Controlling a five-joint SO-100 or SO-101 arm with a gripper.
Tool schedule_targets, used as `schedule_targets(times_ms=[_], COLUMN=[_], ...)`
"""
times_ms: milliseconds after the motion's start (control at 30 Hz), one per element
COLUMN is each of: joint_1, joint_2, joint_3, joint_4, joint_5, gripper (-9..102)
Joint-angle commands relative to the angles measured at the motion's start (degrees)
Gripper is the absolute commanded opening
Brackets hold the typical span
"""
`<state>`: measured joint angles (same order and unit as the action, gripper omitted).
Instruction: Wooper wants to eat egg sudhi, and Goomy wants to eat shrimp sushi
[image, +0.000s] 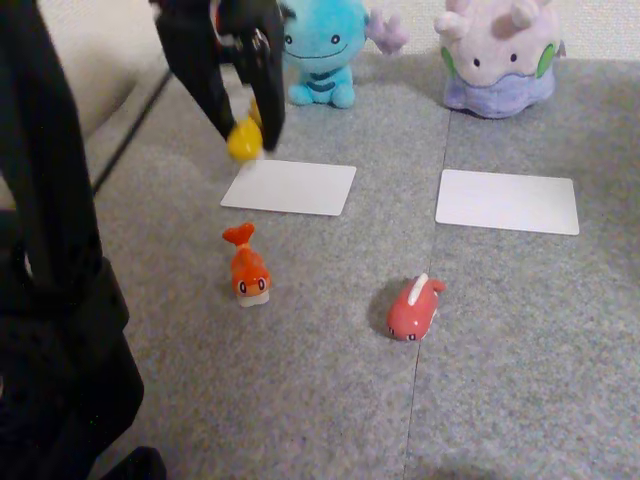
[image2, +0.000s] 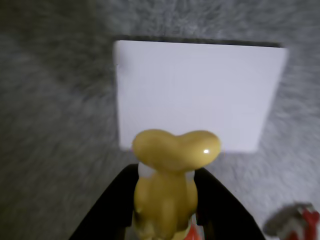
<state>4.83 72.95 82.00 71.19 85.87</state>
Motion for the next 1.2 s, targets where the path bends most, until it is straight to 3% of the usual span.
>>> schedule_targets(times_ms=[0,333,600,733,967,1167], joint_1=[2.0,5.1,4.0,3.7,3.0,-0.9], joint_2=[-3.9,-6.7,-6.9,-5.8,4.3,15.8], joint_3=[-1.0,-1.0,-1.0,-1.0,-1.1,-0.5], joint_4=[-3.0,-8.0,-7.3,-6.5,1.1,13.9], joint_5=[0.5,-0.6,-2.9,-3.1,-3.0,-4.3], gripper=[1,3,40,47,46,46])
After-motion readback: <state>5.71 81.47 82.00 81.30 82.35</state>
